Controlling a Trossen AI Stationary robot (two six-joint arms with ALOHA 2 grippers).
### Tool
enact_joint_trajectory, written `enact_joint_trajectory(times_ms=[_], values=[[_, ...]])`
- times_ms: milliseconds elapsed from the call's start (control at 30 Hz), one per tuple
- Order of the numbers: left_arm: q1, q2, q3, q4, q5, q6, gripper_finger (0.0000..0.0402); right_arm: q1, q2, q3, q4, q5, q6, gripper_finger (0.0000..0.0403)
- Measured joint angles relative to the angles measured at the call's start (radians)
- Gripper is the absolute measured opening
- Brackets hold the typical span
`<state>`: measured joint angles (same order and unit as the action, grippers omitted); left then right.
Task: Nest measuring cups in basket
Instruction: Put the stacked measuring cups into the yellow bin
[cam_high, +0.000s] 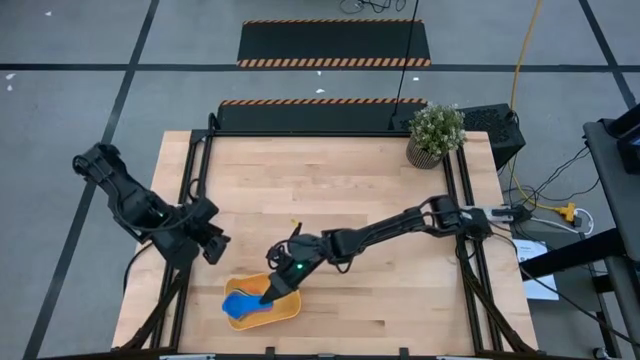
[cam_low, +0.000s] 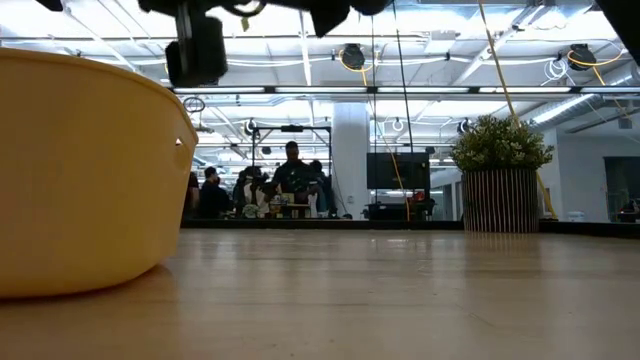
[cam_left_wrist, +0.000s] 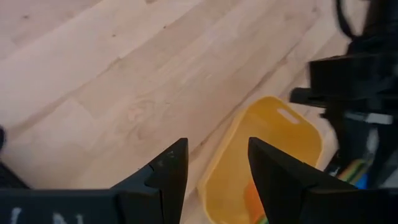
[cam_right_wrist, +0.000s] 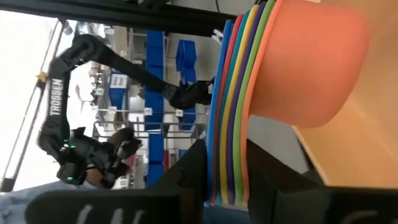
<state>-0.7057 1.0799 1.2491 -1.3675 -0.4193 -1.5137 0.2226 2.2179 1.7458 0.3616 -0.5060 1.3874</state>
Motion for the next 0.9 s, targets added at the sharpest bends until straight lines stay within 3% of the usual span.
enact_joint_trajectory(times_ms=[600,900], values=[[-0.059,0.182,0.000,0.226,-0.008,-0.019,0.0170,-0.005,0.068,0.000,0.015,0.091,-0.017,0.0064],[-0.123,0.210,-0.001,0.309,-0.019,-0.096,0.0170,0.012,0.048,0.028,0.078,0.143,0.090,0.0063]])
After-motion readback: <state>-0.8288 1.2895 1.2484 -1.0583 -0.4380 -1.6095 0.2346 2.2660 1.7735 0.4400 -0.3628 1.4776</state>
